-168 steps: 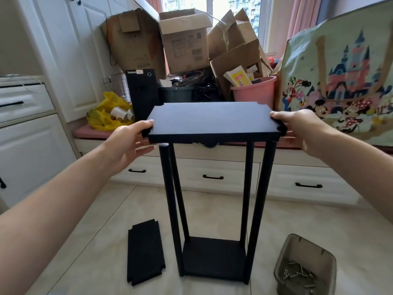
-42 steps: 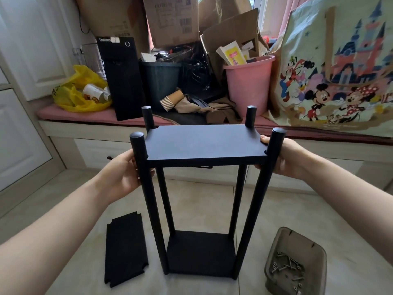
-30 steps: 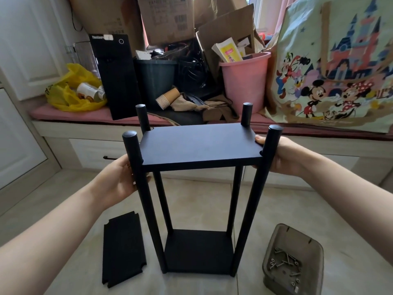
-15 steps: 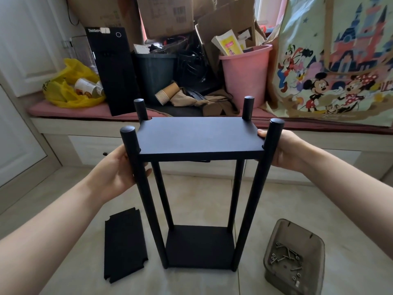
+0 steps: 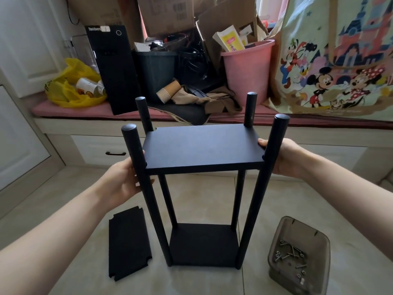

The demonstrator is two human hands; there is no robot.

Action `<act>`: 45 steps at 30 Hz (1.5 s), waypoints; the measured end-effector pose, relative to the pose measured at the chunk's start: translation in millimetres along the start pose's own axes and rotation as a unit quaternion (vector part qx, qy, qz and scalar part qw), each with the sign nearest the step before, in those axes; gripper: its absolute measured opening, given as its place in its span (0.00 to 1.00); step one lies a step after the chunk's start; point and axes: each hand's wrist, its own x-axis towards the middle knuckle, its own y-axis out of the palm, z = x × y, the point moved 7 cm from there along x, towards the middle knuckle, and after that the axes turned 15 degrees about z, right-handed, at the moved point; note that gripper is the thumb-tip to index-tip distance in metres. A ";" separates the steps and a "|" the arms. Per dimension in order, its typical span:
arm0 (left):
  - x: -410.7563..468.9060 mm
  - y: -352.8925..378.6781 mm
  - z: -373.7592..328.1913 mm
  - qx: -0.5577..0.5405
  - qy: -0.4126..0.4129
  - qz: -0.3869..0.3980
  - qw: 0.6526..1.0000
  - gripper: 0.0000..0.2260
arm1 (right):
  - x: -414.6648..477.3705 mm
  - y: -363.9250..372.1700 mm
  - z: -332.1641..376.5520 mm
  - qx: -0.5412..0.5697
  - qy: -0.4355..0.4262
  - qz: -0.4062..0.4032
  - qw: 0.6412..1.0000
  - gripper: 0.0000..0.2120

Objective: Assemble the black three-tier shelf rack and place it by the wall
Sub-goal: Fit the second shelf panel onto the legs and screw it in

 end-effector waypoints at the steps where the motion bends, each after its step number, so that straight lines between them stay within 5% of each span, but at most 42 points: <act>1: 0.0 -0.9 1.4 0.000 -0.001 -0.007 1.000 0.10 | -0.2 0.5 -1.2 -0.002 0.001 0.002 1.000 0.09; 14: 3.1 3.9 -3.4 -0.038 0.027 -0.026 0.999 0.10 | -0.8 -1.7 -2.9 0.026 -0.018 -0.042 0.999 0.12; 24: 8.8 -0.6 1.5 0.018 0.014 -0.121 0.992 0.08 | 0.0 -1.5 -23.4 0.039 -0.050 -0.099 0.993 0.12; 30: 10.5 8.8 -3.5 0.009 0.034 -0.157 0.987 0.21 | 1.8 6.5 -30.1 0.072 -0.059 -0.131 0.987 0.15; 35: 8.7 11.4 -1.2 0.080 -0.009 -0.297 0.951 0.08 | 4.9 14.9 -37.5 0.002 -0.065 -0.189 0.980 0.13; 40: 20.8 68.3 30.3 -0.030 -0.072 -0.150 0.986 0.20 | -2.0 14.4 -43.3 -0.040 -0.046 -0.202 0.977 0.16; 45: 18.2 128.9 58.9 -0.100 -0.092 0.024 0.990 0.15 | -22.2 16.3 -50.3 -0.014 -0.040 -0.171 0.984 0.16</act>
